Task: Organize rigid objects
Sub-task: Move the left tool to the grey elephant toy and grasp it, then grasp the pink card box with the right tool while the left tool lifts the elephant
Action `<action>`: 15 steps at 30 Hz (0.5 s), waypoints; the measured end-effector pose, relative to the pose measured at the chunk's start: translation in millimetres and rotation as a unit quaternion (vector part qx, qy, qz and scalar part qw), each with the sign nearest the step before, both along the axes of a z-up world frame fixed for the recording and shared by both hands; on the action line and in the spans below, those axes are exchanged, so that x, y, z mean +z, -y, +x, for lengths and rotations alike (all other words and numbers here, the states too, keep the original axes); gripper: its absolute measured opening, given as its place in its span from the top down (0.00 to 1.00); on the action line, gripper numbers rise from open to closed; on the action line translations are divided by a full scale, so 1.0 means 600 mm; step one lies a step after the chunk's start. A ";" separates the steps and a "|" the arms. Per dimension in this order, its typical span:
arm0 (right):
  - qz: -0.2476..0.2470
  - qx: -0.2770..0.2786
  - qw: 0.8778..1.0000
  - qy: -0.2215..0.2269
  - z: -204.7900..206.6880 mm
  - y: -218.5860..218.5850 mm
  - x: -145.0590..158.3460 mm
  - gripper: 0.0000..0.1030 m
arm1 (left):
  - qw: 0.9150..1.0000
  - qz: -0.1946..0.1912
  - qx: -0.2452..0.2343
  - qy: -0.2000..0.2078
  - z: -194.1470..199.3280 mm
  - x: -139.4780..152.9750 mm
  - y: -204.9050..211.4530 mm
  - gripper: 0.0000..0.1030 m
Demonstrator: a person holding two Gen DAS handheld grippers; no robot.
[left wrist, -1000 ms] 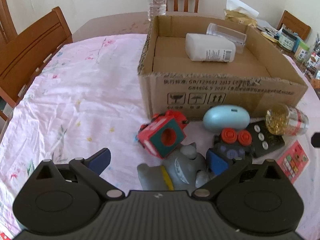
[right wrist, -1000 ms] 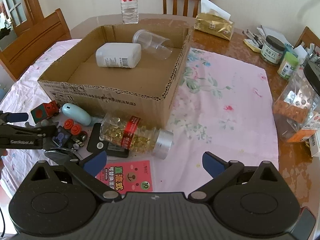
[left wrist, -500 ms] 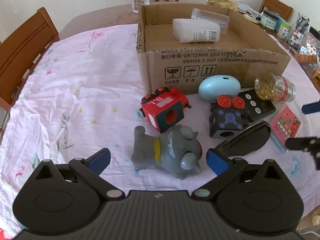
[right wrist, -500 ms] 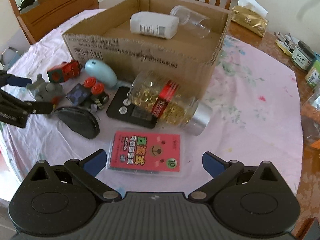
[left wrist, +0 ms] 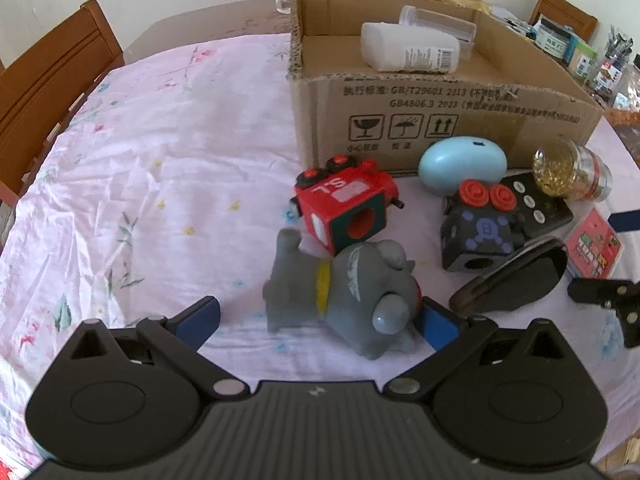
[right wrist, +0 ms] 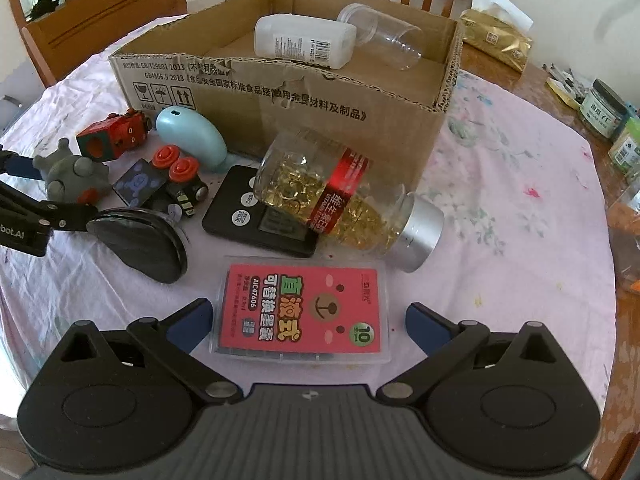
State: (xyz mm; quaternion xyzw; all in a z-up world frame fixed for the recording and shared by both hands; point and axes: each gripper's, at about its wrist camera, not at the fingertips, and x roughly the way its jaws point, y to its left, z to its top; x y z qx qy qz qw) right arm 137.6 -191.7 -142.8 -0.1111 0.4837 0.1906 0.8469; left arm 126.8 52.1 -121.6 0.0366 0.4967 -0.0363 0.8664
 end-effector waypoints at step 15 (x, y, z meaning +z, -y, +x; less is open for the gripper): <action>0.010 0.005 1.000 0.020 -0.009 0.006 -0.002 0.00 | 0.999 -0.013 0.006 0.029 0.001 -0.006 -0.012 0.00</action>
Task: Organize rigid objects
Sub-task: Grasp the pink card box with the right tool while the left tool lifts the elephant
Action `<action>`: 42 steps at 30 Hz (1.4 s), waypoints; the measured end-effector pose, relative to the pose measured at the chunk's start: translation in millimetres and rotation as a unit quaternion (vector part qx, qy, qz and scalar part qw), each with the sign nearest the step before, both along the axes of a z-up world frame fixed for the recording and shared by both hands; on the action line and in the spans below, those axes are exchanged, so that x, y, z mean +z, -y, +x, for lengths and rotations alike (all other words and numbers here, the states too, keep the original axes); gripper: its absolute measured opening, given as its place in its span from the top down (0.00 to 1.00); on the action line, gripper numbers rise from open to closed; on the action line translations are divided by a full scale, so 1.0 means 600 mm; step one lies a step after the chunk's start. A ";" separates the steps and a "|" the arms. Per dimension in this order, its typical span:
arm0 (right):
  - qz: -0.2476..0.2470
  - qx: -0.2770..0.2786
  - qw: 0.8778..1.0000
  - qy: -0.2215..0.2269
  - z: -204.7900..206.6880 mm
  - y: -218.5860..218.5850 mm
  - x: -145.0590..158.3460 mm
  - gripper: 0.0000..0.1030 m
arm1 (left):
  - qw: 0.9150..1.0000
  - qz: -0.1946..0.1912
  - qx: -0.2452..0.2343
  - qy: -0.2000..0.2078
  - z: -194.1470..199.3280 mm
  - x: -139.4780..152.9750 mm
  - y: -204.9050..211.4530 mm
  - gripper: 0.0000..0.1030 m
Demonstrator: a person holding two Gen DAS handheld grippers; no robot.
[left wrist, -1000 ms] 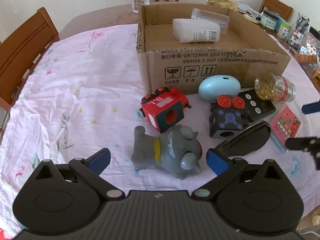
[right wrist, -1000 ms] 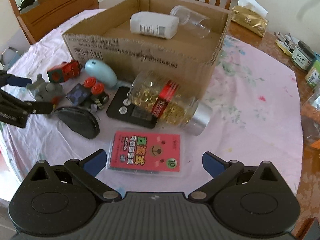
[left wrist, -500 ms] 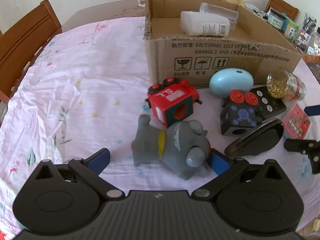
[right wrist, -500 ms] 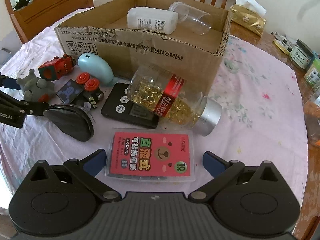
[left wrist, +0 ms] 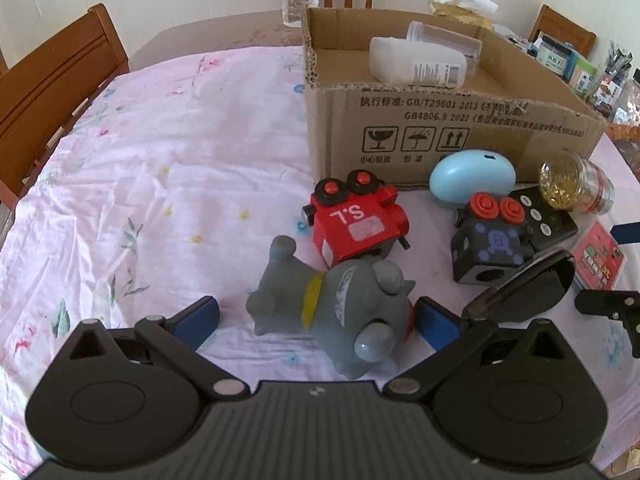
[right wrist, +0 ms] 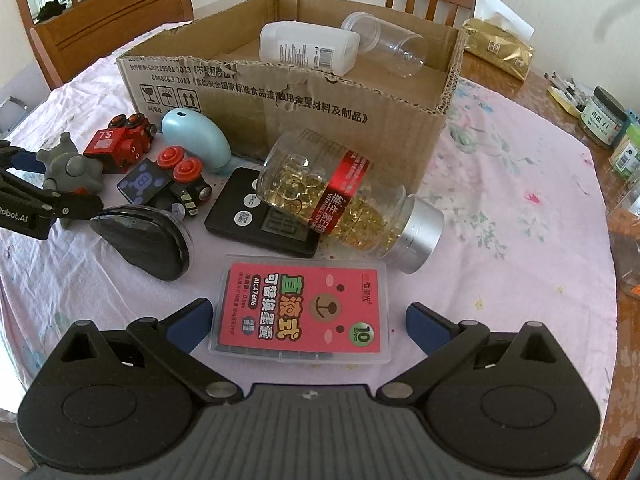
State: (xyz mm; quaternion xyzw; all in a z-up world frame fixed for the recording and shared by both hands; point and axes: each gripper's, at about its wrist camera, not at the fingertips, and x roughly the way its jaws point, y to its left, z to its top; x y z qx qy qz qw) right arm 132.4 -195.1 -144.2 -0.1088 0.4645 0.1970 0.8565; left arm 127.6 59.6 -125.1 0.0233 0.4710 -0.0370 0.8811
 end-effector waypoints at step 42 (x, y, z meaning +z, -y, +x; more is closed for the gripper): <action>-0.011 -0.001 1.000 -0.023 0.007 -0.017 0.011 0.09 | 0.996 0.027 -0.084 0.008 -0.001 0.026 0.017 0.29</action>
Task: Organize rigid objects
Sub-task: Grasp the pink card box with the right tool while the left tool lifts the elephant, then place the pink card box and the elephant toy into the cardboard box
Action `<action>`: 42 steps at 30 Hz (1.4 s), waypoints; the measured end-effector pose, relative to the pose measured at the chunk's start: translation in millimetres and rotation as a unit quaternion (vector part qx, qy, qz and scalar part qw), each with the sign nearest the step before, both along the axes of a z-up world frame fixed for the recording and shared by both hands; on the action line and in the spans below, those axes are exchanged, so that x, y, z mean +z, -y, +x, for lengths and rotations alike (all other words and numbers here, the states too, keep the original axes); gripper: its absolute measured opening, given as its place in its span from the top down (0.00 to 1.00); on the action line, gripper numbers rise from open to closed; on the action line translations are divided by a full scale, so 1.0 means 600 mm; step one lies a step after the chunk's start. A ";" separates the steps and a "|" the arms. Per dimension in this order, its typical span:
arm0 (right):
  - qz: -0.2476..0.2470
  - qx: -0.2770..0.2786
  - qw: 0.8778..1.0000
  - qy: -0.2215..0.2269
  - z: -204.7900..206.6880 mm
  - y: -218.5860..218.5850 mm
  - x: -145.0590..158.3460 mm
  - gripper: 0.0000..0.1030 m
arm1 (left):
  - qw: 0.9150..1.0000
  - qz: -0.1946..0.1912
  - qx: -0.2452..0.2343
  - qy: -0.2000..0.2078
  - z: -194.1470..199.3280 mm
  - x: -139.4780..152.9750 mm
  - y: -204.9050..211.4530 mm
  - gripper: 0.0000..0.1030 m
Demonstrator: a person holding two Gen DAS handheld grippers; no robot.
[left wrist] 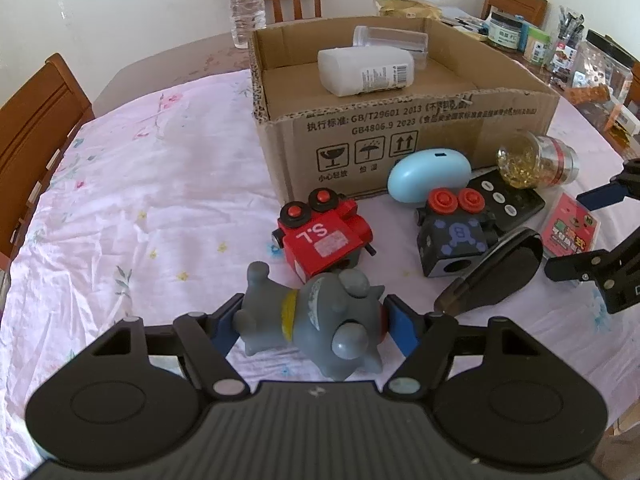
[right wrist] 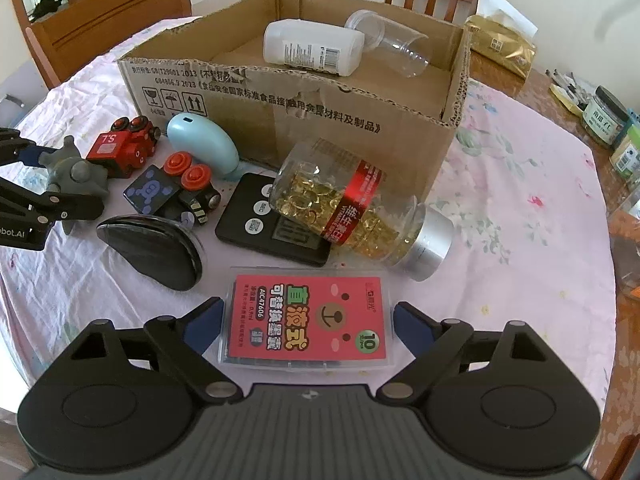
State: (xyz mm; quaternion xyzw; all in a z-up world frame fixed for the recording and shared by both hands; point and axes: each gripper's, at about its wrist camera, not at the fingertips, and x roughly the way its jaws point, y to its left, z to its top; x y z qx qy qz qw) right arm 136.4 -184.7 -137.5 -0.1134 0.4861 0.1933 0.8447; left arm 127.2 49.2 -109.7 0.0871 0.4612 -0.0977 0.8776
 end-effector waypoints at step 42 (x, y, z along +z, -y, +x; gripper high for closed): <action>0.049 0.015 0.992 0.117 0.138 0.002 0.193 0.00 | 0.994 -0.029 -0.085 0.060 0.046 0.184 0.013 0.30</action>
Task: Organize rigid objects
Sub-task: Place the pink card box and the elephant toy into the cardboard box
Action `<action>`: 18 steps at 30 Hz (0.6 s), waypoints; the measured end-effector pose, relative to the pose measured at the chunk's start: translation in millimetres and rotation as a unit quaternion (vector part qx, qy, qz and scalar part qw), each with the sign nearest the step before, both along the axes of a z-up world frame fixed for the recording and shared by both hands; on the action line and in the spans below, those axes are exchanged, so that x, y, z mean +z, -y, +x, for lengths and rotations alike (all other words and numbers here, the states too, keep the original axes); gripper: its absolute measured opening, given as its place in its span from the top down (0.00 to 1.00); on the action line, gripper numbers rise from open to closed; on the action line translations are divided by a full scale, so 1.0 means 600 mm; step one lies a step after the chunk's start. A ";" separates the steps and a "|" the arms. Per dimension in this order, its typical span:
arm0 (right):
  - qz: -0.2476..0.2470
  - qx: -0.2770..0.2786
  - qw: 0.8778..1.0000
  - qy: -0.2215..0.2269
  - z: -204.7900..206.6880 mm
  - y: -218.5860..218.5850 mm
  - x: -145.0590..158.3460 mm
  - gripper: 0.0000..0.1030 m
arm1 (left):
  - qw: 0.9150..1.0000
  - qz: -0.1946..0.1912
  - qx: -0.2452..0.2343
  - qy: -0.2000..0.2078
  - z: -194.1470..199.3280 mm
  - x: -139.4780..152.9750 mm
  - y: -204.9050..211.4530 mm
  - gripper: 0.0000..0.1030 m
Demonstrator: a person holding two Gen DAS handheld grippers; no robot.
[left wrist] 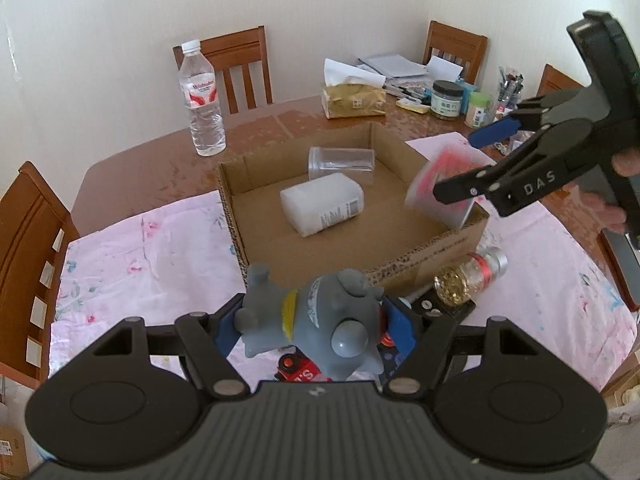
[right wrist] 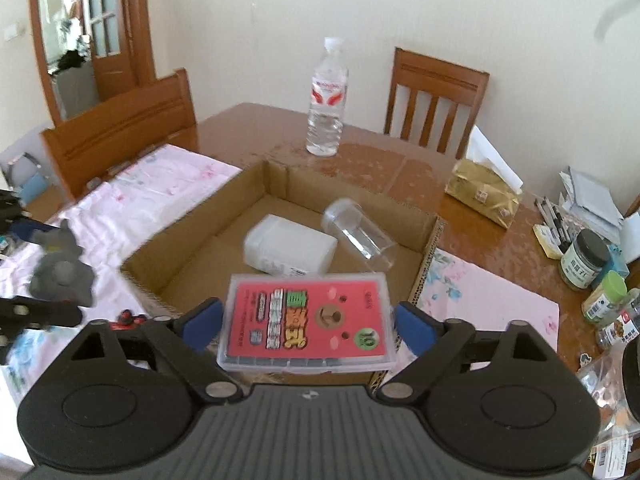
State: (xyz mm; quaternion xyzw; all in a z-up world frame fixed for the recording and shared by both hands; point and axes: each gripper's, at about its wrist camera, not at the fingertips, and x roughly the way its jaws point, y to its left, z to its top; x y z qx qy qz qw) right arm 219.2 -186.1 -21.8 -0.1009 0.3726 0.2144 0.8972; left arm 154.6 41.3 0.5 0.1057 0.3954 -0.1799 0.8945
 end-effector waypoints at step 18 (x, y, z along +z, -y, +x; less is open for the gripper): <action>0.024 -0.074 0.996 -0.033 -0.037 0.031 -0.016 0.00 | 1.000 -0.003 -0.014 0.006 0.088 0.004 0.017 0.30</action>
